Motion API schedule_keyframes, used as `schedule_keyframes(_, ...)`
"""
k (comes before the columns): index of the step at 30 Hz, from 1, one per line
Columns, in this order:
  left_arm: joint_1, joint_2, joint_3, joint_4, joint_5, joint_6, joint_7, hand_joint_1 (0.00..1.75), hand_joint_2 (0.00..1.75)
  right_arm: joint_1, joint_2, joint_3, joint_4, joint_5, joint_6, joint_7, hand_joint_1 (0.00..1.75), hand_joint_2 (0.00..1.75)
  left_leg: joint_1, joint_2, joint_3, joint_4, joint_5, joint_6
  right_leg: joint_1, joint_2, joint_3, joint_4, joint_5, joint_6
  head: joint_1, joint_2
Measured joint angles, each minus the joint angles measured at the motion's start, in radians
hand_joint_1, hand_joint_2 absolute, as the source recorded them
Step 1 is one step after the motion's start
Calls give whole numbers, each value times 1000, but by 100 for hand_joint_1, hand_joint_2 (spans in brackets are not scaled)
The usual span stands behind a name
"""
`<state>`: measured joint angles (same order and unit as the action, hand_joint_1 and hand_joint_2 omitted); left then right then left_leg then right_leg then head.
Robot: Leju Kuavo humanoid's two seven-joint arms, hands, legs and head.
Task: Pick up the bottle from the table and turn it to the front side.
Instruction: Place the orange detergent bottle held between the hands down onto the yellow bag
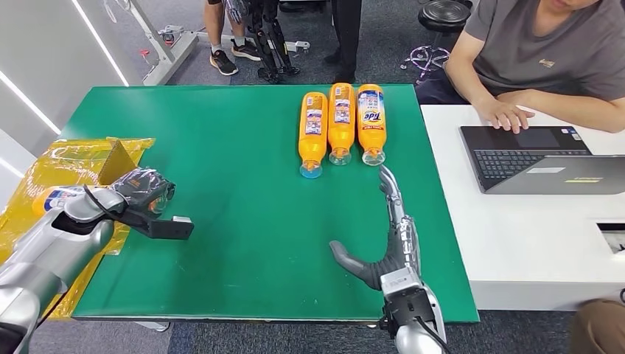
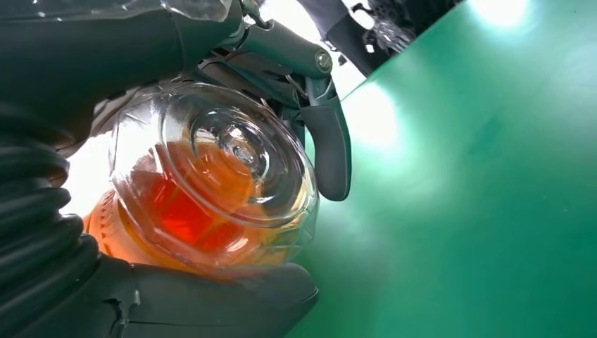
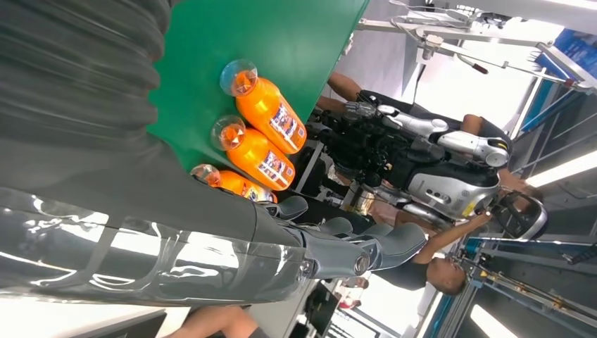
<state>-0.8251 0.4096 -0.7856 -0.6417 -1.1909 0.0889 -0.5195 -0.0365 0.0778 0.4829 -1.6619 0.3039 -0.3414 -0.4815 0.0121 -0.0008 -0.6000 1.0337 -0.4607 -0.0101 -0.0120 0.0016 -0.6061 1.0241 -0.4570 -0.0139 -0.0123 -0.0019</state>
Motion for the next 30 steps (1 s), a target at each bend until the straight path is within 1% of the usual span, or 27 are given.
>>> schedule_keyframes(6,-2,-7,-38,38,10,-34,-24,175,175,0,0,0,1,-8,0,-1,0,175,0,0,0,0,0,0,0,0,0,0,0,0,0,0)
schedule_keyframes(11,1,-6,-64,67,18,-37,-32,175,175,0,0,-2,7,-12,0,-2,0,175,0,0,0,0,0,0,0,0,0,0,0,0,0,0)
schedule_keyframes(15,3,-4,-75,77,35,-38,-45,175,175,0,0,-2,15,-24,3,-8,0,175,0,0,0,0,0,0,0,0,0,0,0,0,0,0)
schedule_keyframes(21,10,-3,-111,91,57,-72,-73,175,175,-7,0,-2,34,-38,-4,-20,0,175,0,0,0,0,0,0,0,0,0,0,0,0,0,0)
schedule_keyframes(27,15,-2,-136,98,68,-41,-63,175,175,-10,-1,-2,43,-41,-15,-21,0,175,0,-1,1,0,0,0,0,-1,1,0,0,0,0,0)
schedule_keyframes(28,15,-2,-137,99,70,-37,-61,151,175,-10,-1,-2,43,-41,-17,-21,0,175,0,-1,1,0,0,0,0,-1,1,0,0,0,0,0)
schedule_keyframes(30,16,-1,-141,100,71,-33,-58,65,175,-10,-1,-2,44,-41,-17,-21,0,175,0,-1,1,0,0,-1,0,-1,1,0,0,0,0,0)
